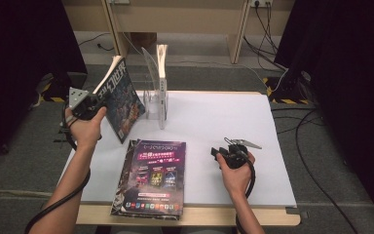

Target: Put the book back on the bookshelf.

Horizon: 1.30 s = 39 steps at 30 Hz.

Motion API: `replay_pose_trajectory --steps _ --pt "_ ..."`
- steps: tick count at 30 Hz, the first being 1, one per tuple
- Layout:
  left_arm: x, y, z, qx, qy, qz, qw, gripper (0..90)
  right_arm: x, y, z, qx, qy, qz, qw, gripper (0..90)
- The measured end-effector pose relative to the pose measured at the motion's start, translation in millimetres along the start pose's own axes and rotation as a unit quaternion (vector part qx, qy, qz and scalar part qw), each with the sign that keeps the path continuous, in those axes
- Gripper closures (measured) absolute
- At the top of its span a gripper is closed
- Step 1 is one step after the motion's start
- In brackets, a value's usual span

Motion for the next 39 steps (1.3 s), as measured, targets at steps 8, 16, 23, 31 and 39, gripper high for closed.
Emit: replay_pose_trajectory --steps 8,16,23,31,39 --pt "-5.3 0.6 -8.0 -0.006 0.005 -0.001 1.0 82.4 0.1 0.5 -0.3 0.0 0.0 0.0 1.0 59.6" --pt "-11.4 0.9 -17.0 -0.011 0.01 0.005 0.9999 82.4 -1.6 1.3 1.0 0.001 0.004 -0.003 1.0 59.6" --pt "-11.9 3.4 -22.9 -0.012 0.009 0.004 0.9999 82.4 -2.5 3.6 2.0 0.0 0.006 -0.007 1.0 59.6" --pt "-13.5 3.6 -28.2 -0.015 0.01 0.004 0.9998 82.4 -2.4 2.7 1.8 -0.001 0.006 -0.009 0.9999 59.6" --pt "-17.4 3.7 -34.7 -0.018 0.015 0.003 0.9997 82.4 -2.5 3.3 2.0 -0.001 0.003 -0.013 0.9999 59.6"
Point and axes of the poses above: each handheld gripper's, and its own axes: z roughly backward along the jaws, x roughly out of its underside, y roughly to its right, the point moved 4 cm from there along -z, roughly forward along the jaws, and after that the axes turned 9 degrees about -z, right-handed, at the moved point
